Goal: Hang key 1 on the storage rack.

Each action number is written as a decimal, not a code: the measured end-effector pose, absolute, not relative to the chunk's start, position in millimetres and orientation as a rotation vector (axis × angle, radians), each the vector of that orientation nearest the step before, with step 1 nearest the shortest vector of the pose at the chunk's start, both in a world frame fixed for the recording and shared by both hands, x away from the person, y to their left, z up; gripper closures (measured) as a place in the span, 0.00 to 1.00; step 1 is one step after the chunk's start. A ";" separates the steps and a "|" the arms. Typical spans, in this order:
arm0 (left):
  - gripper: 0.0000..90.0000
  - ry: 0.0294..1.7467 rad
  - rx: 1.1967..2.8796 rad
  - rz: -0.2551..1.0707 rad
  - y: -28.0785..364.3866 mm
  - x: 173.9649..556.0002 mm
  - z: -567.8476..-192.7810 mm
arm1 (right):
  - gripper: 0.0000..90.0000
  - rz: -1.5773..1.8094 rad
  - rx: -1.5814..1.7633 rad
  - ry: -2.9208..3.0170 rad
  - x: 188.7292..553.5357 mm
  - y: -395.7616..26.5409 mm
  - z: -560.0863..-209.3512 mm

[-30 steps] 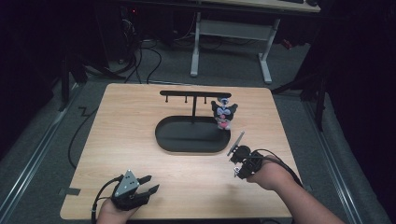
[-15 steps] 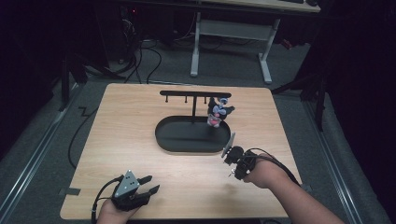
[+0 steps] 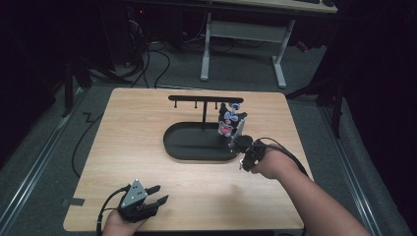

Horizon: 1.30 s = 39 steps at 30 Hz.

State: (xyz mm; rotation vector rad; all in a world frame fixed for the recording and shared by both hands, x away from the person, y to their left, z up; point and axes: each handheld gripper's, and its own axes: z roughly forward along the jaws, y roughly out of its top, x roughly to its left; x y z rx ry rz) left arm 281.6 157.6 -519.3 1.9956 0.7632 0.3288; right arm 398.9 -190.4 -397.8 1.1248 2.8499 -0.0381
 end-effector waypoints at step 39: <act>0.59 0.766 1.981 0.311 161.7 281.7 -519.8 | 0.95 0.130 1.273 2.806 500.6 -143.9 -320.3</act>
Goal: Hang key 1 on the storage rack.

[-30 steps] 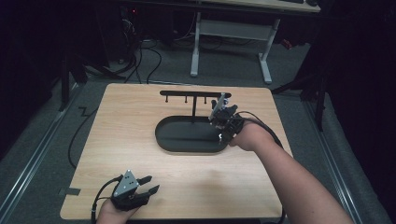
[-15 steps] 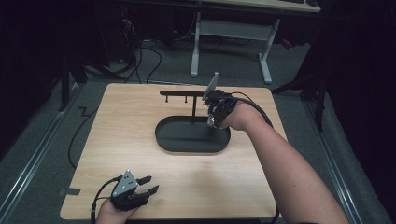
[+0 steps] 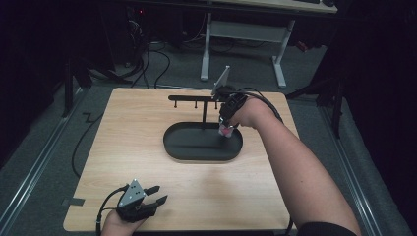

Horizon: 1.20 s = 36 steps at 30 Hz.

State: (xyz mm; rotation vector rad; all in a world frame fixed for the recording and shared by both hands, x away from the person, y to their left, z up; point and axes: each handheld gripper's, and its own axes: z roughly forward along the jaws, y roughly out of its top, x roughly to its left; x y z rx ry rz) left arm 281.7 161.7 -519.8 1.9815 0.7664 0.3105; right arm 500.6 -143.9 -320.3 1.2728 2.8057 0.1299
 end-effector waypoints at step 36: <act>0.60 0.773 1.975 0.305 163.5 281.4 -520.7 | 0.94 0.200 1.443 2.616 537.8 -129.8 -307.5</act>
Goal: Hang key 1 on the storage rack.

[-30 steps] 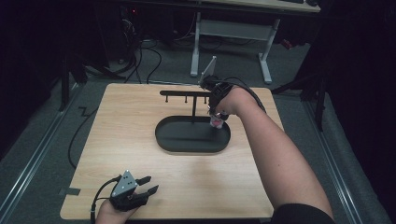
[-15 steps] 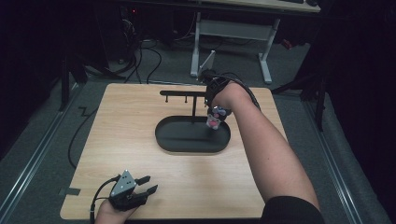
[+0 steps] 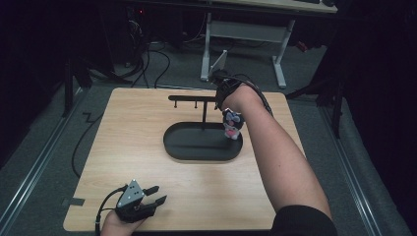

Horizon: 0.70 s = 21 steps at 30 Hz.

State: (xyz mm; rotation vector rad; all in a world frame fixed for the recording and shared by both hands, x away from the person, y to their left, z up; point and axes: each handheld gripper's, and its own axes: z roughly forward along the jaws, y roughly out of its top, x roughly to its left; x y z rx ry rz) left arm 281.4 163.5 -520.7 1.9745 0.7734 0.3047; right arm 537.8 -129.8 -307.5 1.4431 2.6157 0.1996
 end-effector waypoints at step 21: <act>0.60 0.753 2.006 0.292 159.8 280.7 -522.5 | 0.87 0.227 1.466 2.630 527.4 -144.4 -336.4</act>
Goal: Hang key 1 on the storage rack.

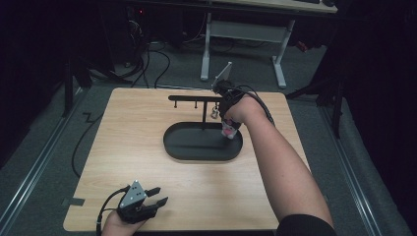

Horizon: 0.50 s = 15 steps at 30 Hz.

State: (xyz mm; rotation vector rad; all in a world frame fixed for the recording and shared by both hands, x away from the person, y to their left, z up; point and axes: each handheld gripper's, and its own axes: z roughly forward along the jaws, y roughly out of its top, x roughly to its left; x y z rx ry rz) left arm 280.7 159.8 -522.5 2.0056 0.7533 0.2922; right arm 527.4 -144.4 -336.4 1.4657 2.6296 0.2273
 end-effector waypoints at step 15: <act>0.57 0.759 2.009 0.290 159.4 282.7 -524.7 | 0.76 0.393 1.429 2.640 496.0 -155.5 -353.6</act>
